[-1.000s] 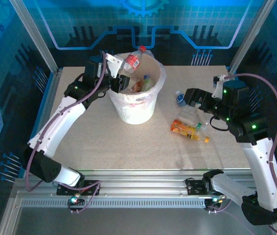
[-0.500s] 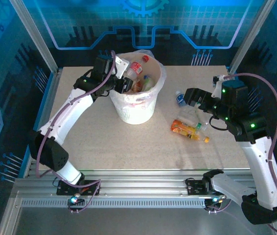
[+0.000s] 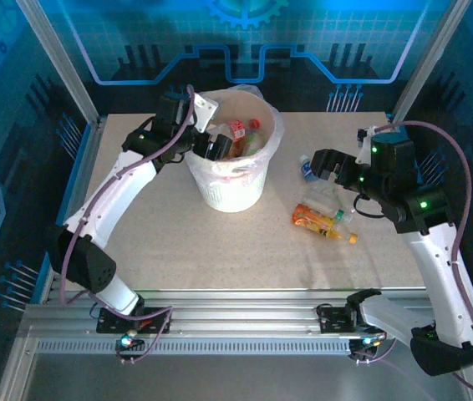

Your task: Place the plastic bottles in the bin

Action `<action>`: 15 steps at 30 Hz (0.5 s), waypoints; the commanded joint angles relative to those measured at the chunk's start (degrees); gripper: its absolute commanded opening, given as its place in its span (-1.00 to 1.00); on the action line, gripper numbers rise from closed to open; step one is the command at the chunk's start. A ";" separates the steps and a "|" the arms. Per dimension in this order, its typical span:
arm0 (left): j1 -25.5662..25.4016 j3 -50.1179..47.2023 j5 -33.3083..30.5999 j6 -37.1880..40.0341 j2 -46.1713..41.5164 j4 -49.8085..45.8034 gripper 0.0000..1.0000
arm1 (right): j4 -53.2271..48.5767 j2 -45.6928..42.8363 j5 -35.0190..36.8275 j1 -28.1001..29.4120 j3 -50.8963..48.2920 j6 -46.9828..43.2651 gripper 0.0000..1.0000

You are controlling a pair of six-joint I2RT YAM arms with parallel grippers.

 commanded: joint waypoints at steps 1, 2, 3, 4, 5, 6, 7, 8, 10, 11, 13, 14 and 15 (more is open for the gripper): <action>0.45 1.46 -1.26 -1.13 -3.60 1.39 0.98 | -2.38 1.35 -0.51 -0.67 -0.35 -2.77 0.99; 0.45 1.33 -1.92 -1.50 -4.06 1.66 0.98 | -2.93 1.99 -0.51 -0.67 -0.85 -3.49 0.99; 0.49 1.11 -2.63 -1.81 -4.41 2.04 0.98 | -3.47 2.52 -0.52 -0.65 -1.32 -4.12 0.99; 0.49 0.73 -3.61 -2.18 -4.95 2.48 0.98 | -3.89 3.21 -0.64 -0.67 -2.03 -4.88 0.99; 0.45 0.30 -4.52 -2.57 -5.54 2.88 0.98 | -4.01 3.89 -0.83 -0.64 -2.92 -5.64 0.99; 0.45 -0.09 -5.21 -2.85 -5.99 3.14 0.98 | -4.09 4.45 -0.95 -0.67 -3.84 -6.28 0.99; 0.45 -0.53 -5.96 -3.22 -6.59 3.41 0.98 | -4.11 5.09 -1.03 -0.67 -4.98 -6.94 0.99; 0.45 -0.99 -6.72 -3.53 -7.15 3.57 0.98 | -4.16 5.86 -1.04 -0.62 -6.20 -7.47 0.99; 0.45 -1.35 -8.05 -3.98 -7.91 2.84 0.90 | -3.96 7.16 -0.97 -0.67 -8.34 -8.32 0.99; 0.45 -1.43 -8.61 -4.08 -8.11 2.25 0.81 | -3.79 7.78 -0.95 -0.67 -9.31 -8.46 0.99; 0.45 -1.83 -9.05 -3.92 -8.31 1.47 0.64 | -3.33 8.94 -0.81 -0.75 -10.76 -8.67 0.99; 0.45 -2.20 -8.98 -3.81 -8.30 1.20 0.54 | -3.07 9.62 -0.63 -0.75 -11.35 -8.80 0.99; 0.45 -2.53 -8.80 -3.83 -8.34 1.07 0.45 | -2.97 10.15 -0.33 -0.70 -11.72 -8.88 0.99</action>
